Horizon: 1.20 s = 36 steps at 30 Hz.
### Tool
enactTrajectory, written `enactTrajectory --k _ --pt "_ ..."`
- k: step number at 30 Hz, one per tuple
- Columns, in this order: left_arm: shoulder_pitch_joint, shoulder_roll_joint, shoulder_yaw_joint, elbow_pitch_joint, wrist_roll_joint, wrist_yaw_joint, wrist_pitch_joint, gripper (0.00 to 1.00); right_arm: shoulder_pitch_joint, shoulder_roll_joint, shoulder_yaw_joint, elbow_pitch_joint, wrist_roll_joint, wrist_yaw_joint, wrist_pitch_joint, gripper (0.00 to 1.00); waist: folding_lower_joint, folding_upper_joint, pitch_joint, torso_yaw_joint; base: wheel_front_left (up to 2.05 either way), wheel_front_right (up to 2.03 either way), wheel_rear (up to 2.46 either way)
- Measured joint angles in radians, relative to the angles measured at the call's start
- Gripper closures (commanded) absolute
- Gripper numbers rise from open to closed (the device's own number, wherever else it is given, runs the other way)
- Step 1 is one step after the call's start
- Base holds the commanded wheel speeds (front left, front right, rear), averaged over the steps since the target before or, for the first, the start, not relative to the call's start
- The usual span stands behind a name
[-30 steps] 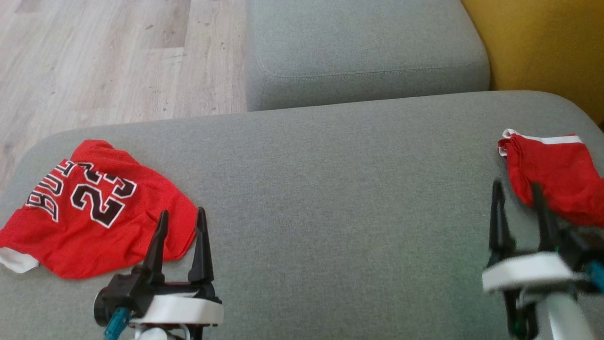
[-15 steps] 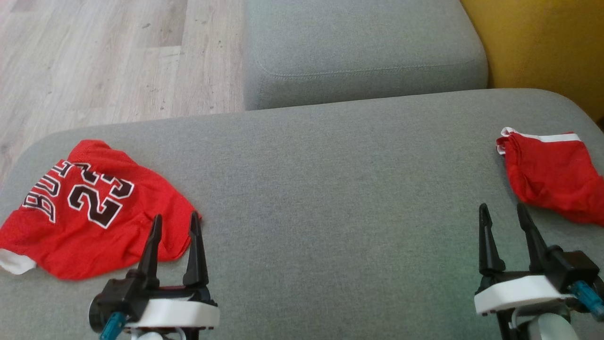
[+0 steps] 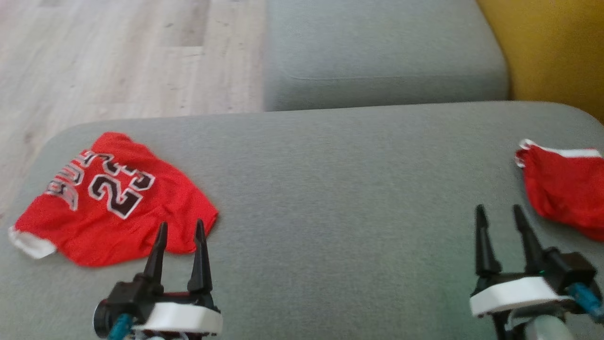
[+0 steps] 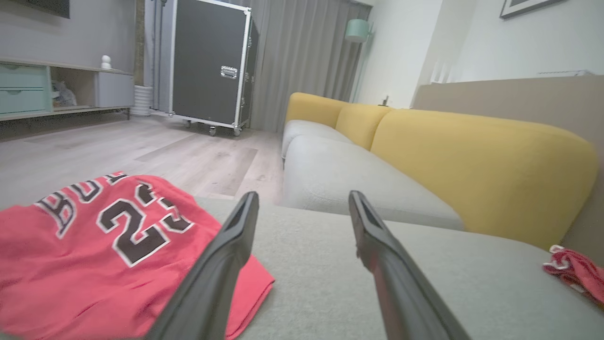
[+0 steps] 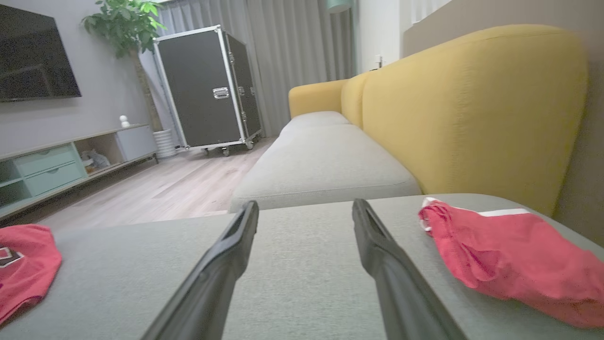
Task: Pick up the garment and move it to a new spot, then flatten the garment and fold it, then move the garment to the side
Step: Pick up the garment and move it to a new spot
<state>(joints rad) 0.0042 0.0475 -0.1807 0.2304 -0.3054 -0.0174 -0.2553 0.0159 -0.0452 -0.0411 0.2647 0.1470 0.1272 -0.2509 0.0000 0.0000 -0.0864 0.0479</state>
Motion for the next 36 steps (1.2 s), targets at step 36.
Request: enactTrajectory --k 36 --pt "0.042 0.002 0.167 -0.027 0.140 -0.028 0.000 0.00 0.033 0.000 0.224 0.045 0.126 0.000 0.000 0.00 0.0000 0.0000 -0.030 0.365 0.00 0.00 0.00"
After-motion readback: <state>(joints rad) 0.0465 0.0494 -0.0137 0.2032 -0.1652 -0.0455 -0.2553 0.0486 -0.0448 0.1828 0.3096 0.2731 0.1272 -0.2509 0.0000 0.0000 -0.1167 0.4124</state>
